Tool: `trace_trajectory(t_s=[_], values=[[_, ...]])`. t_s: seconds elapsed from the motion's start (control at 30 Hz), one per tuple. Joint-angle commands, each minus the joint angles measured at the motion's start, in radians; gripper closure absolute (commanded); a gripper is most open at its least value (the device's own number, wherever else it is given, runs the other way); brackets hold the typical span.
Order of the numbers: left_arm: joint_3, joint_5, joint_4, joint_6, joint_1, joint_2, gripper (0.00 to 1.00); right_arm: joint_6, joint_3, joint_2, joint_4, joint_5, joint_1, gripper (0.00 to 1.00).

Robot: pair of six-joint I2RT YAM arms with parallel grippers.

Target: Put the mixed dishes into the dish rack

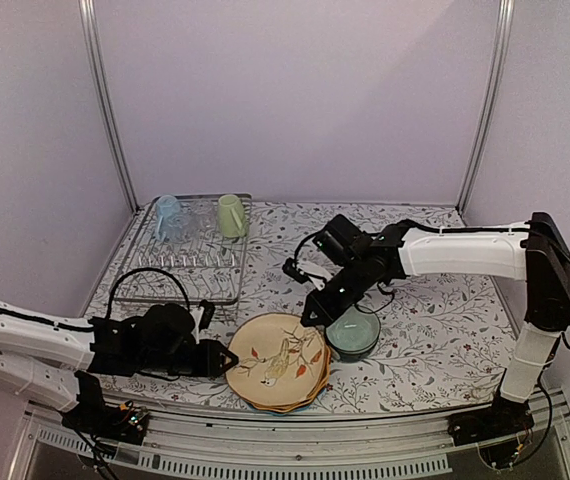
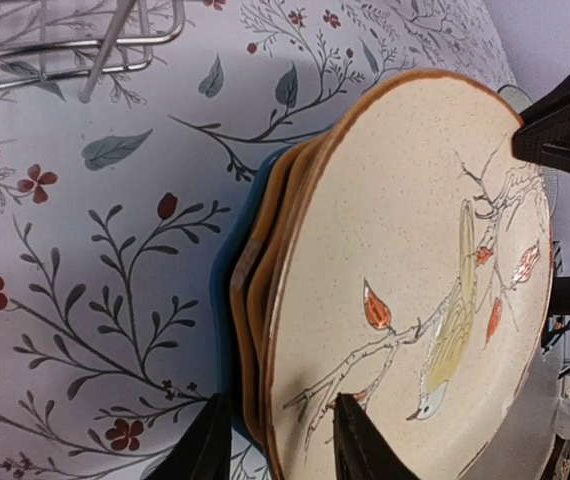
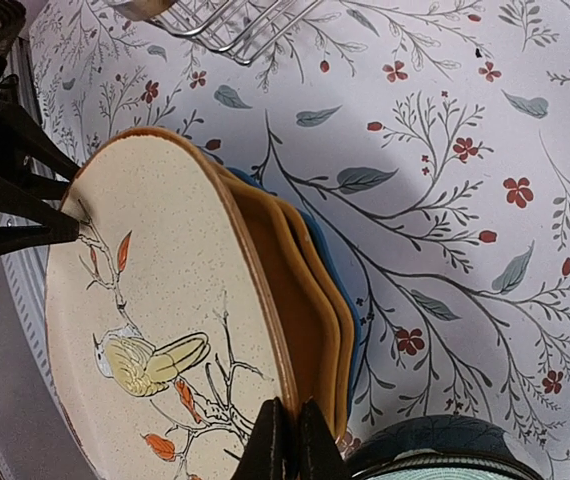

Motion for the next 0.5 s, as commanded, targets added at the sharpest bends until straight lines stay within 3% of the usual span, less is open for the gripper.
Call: trace_trajectory(t_s=[0.0,0.47], values=[[-0.014,-0.001,0.057,0.022,0.020,-0.064,0.63,0.003,0.043,0.010,0.031,-0.004,0.022,1.00],[-0.012,0.033,0.098,0.265,0.097,-0.091,0.50,-0.126,-0.002,-0.061,0.155,-0.003,0.010,1.00]])
